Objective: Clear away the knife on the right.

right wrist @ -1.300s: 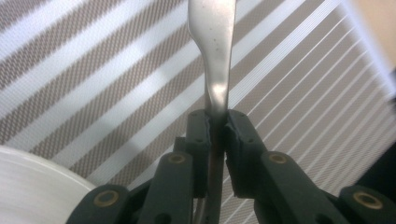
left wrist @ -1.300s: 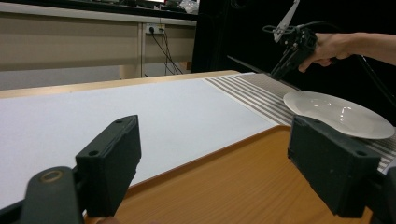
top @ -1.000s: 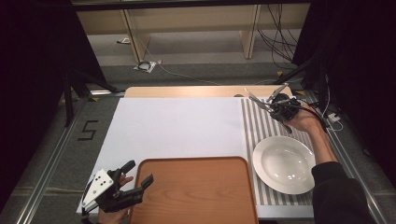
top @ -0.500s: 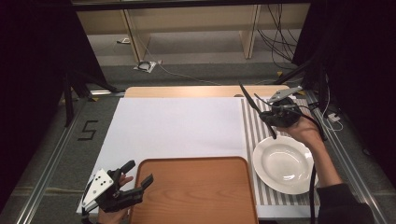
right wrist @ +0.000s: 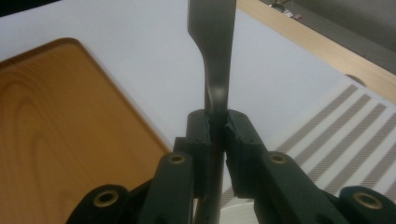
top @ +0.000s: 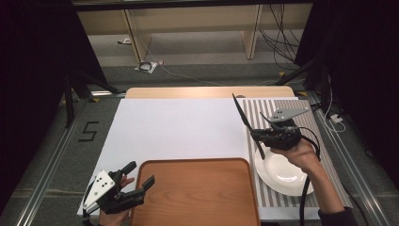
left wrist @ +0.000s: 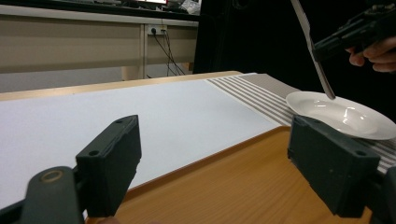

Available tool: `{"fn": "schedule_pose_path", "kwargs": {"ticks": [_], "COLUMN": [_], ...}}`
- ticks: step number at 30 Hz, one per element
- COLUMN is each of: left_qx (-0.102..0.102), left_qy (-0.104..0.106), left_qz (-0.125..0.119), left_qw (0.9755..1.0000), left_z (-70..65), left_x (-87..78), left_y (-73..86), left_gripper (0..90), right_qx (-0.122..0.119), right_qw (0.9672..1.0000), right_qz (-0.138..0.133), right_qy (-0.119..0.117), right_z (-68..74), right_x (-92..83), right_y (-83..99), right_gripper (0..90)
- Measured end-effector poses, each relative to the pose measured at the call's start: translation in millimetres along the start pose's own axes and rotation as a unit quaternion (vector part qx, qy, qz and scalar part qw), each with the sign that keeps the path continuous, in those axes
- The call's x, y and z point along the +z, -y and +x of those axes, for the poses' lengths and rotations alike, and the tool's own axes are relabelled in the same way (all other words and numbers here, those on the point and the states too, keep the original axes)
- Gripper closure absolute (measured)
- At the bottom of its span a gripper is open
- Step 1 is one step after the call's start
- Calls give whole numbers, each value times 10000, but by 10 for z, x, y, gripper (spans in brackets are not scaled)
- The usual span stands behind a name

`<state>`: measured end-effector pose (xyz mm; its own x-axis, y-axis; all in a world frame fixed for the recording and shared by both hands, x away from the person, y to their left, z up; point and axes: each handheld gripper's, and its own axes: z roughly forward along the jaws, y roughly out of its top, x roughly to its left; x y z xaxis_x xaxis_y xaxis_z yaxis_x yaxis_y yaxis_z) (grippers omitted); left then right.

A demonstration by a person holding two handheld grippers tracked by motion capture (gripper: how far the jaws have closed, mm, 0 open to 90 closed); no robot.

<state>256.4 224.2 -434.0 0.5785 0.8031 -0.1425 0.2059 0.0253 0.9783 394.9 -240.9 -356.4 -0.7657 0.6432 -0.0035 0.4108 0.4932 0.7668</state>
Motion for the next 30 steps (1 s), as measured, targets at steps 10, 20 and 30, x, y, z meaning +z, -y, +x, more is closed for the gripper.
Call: {"fn": "schedule_pose_path", "kwargs": {"ticks": [10,20,30], "left_qx": [14,5,31], "left_qy": [11,14,-1], "left_qz": [-69,-69,-92], "left_qw": [10000,10000,10000], "left_z": [-6,-6,-18], "left_x": [-35,-38,-43], "left_y": [-17,-13,-17], "left_gripper": [174,174,174], "right_qx": [-140,-91,-122], "right_qw": [9979,9962,9936], "right_qz": [191,394,532], "right_qy": [-608,-774,-986], "right_z": [428,658,885], "right_x": [107,178,260], "right_y": [91,156,267], "right_gripper": [807,807,807]}}
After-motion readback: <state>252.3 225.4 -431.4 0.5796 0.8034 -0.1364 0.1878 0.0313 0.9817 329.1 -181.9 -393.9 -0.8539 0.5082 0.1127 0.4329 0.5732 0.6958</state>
